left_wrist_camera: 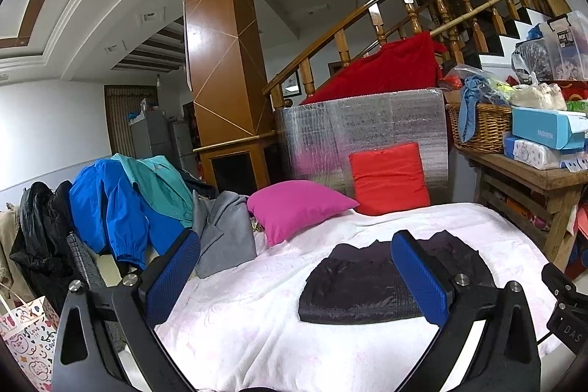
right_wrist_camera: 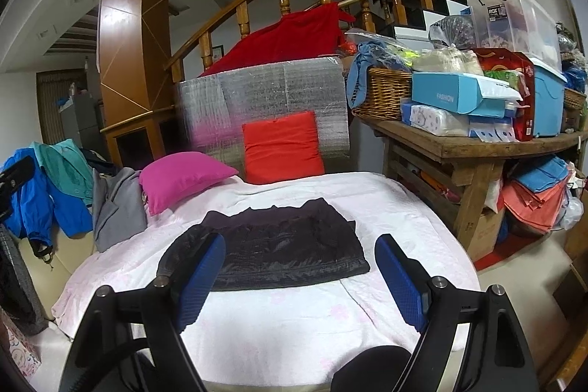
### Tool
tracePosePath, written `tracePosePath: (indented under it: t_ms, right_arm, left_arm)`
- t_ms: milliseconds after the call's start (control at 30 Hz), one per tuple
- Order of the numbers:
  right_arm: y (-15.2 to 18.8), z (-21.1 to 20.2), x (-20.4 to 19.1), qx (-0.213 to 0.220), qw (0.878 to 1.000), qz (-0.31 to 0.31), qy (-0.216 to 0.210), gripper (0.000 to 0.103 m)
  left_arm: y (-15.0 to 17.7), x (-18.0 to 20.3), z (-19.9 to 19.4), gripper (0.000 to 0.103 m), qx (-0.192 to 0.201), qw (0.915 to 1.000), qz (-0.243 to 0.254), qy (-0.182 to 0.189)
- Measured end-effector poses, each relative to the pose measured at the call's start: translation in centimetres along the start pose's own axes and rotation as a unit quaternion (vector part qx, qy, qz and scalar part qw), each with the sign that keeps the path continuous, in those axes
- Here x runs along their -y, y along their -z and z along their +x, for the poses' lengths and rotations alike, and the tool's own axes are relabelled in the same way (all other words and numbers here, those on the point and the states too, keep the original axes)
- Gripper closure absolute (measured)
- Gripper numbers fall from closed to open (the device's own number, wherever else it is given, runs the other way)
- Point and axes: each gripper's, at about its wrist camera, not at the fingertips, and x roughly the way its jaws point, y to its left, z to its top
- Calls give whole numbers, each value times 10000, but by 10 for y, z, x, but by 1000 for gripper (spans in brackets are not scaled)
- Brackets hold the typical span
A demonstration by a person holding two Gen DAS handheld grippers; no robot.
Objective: Fold large clothes
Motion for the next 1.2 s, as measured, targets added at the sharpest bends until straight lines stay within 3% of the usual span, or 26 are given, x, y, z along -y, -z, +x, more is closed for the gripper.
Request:
tracePosePath:
  t_ms: [1200]
  right_arm:
    - [-1, 1, -16, -3, 9999, -165, 30, 17]
  left_arm:
    - [1, -11, -9, 0, 62, 9999, -8, 95]
